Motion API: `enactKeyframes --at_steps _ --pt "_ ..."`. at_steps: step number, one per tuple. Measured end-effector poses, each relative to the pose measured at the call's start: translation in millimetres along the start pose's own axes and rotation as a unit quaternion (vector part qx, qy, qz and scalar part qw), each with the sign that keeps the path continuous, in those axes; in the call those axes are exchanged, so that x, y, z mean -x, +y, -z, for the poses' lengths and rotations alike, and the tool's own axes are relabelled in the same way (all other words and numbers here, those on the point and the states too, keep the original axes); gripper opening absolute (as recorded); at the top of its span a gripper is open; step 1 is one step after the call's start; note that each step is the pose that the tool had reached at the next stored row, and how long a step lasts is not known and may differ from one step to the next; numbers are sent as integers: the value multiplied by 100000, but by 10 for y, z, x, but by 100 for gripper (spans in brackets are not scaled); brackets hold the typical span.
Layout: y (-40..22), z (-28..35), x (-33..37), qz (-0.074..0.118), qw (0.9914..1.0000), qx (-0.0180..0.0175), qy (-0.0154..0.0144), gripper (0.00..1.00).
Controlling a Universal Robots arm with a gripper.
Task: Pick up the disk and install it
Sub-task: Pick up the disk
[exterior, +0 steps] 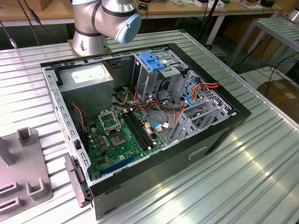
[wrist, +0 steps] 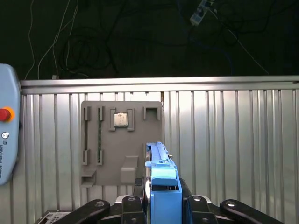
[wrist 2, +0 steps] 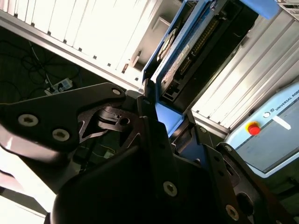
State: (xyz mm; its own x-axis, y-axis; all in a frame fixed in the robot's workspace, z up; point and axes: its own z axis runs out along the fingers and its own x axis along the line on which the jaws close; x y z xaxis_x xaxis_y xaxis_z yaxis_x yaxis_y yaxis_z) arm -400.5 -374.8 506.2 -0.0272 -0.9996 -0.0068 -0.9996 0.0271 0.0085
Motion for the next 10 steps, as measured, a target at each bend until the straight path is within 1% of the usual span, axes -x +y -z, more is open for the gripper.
enactKeyframes --at_steps 5,8,10 --pt "-99 -2 3 0 100000 -3 -2 37" --pt "-184 -3 5 -5 100000 1 -3 37" --pt "-204 -4 6 -2 100000 0 -3 37"
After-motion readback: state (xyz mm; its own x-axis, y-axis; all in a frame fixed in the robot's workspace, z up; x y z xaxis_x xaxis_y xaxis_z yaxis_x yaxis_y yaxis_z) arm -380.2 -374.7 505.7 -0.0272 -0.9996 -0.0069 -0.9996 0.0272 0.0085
